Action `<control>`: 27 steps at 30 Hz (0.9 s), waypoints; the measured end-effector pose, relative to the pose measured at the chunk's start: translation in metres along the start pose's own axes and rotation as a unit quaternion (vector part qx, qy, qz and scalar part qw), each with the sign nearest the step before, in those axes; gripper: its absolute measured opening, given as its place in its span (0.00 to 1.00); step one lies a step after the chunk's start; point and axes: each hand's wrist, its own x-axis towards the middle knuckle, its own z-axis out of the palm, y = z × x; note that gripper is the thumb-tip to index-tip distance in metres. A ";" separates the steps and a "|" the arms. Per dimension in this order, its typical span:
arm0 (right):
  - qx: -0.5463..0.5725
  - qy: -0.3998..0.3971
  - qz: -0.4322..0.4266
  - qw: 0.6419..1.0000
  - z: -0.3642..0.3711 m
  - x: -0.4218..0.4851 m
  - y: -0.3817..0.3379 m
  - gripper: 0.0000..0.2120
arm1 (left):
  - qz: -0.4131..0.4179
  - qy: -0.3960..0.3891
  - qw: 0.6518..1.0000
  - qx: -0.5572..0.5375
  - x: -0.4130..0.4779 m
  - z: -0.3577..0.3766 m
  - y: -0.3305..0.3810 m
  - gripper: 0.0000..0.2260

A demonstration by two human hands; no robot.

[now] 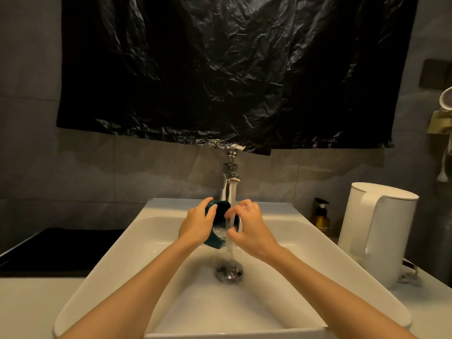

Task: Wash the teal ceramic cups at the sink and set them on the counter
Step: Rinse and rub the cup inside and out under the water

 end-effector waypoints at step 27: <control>0.230 -0.092 0.325 0.913 0.031 0.018 0.005 0.10 | -0.023 -0.029 0.995 -0.097 -0.011 -0.002 0.012 0.22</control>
